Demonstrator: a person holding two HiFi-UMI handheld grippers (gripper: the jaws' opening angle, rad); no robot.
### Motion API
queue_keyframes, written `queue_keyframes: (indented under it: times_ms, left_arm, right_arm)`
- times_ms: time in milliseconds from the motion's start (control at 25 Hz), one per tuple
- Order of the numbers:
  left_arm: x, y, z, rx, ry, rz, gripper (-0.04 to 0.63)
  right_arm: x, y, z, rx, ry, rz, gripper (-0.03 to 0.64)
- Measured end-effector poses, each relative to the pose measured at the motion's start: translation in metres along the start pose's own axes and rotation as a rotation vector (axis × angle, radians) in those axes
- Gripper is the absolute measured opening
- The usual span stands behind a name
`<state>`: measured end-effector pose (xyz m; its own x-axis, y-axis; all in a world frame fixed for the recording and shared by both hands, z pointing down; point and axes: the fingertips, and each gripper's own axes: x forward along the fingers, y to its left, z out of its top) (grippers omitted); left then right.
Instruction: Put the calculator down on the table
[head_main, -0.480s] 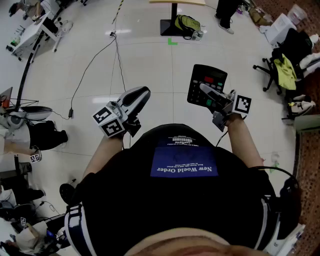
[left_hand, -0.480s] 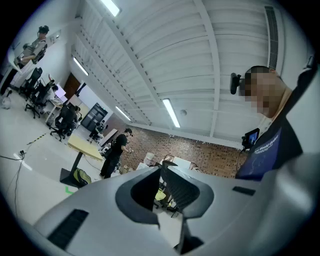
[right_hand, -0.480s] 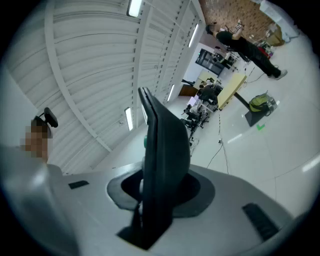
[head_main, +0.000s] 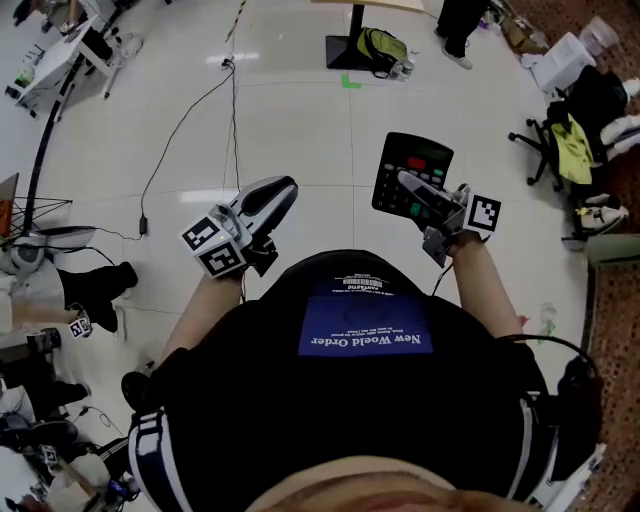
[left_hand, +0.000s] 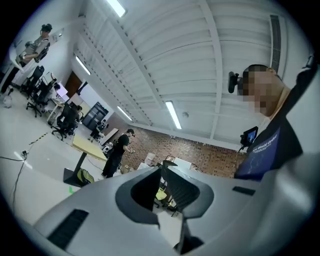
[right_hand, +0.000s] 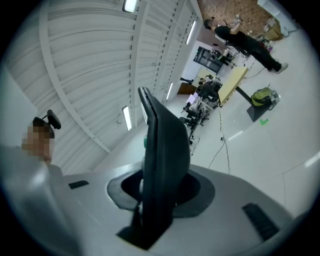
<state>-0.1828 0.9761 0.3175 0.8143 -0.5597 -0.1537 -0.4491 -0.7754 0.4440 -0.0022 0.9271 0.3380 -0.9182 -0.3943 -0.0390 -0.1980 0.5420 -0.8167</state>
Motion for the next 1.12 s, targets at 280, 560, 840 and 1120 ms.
queue_keyframes:
  times_ms: [280, 560, 840, 1120]
  left_arm:
    - [-0.002, 0.068, 0.025, -0.022, 0.009, 0.006, 0.054]
    - [0.091, 0.112, 0.033, -0.024, -0.001, 0.061, 0.054]
    - [0.217, 0.157, 0.059, -0.035, -0.036, 0.11, 0.054]
    - [0.272, 0.189, 0.072, -0.029, -0.001, 0.123, 0.054]
  right_arm:
    - [0.061, -0.037, 0.023, 0.031, 0.002, -0.014, 0.104]
    - [0.055, -0.104, 0.109, 0.056, 0.023, 0.024, 0.104]
    - [0.047, -0.177, 0.22, 0.095, 0.093, 0.066, 0.104]
    - [0.047, -0.211, 0.277, 0.095, 0.076, 0.087, 0.104]
